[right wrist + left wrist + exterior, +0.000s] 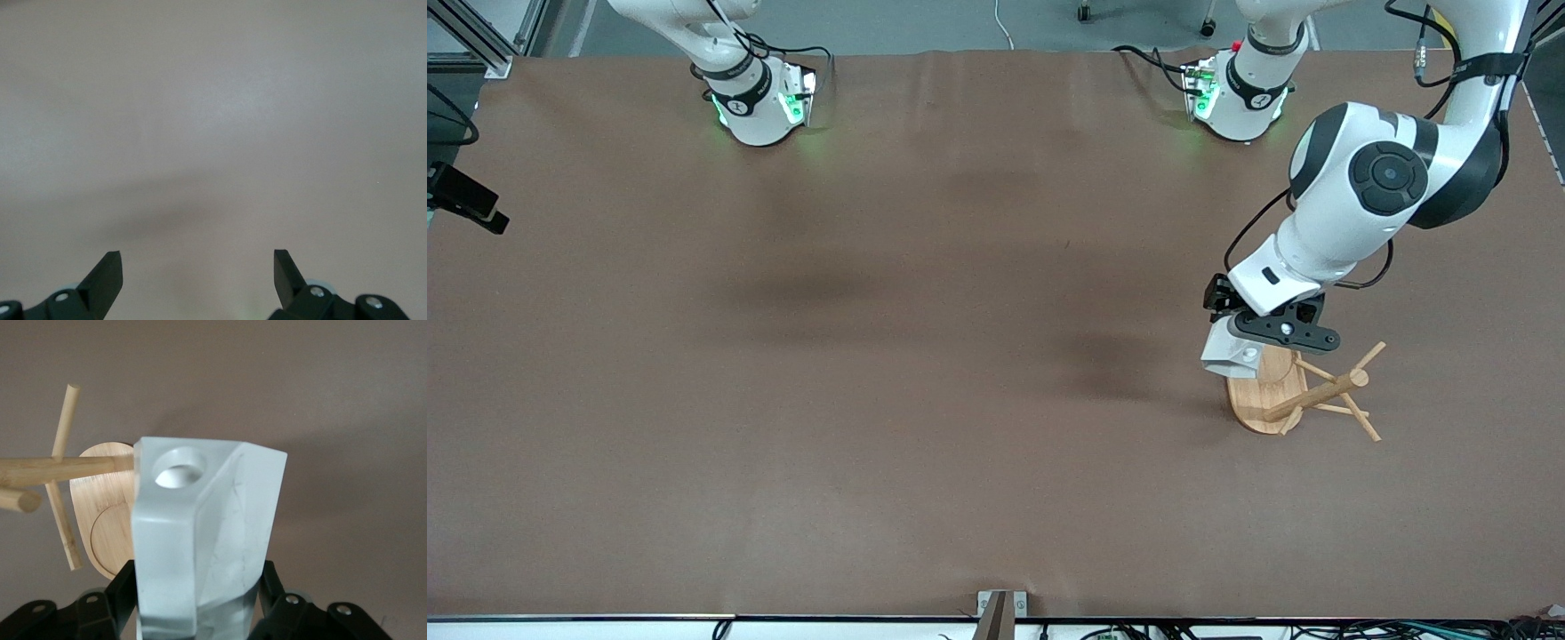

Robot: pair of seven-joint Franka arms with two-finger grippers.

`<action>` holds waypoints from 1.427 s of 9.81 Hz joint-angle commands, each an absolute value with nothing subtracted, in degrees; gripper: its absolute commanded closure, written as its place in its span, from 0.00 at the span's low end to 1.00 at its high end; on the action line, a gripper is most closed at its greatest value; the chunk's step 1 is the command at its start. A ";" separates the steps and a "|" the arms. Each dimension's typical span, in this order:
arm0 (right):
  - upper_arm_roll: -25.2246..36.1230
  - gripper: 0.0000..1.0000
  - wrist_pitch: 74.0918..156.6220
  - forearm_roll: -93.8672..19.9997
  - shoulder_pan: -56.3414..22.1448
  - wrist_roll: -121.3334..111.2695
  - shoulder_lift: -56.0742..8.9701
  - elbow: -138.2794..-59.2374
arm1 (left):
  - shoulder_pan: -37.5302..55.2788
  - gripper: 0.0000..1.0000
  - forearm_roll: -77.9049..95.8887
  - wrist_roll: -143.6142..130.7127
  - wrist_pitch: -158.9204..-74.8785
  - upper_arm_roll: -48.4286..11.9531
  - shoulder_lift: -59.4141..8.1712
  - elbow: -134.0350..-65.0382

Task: Hang cup on rack
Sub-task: 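Move the cup with the left gripper onto a peg of the wooden rack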

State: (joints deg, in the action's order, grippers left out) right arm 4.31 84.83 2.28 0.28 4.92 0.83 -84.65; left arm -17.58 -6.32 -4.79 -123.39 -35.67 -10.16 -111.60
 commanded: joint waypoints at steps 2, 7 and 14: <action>4.13 0.00 84.38 1.32 0.70 4.57 0.62 -84.20 | -17.58 0.99 -5.36 4.88 -125.42 -31.40 -11.69 -112.85; 4.22 0.00 84.38 1.32 0.79 4.48 0.62 -84.29 | -17.49 0.99 -4.05 6.50 -125.33 -29.09 -11.69 -111.10; 4.22 0.00 84.38 1.23 1.32 4.39 0.62 -84.29 | -17.49 0.17 -3.16 6.77 -125.42 -26.89 -14.06 -109.51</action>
State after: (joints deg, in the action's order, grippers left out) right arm 4.46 84.74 2.28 0.56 4.92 0.78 -84.65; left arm -17.84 -4.21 5.42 -124.81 -27.36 -12.63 -109.51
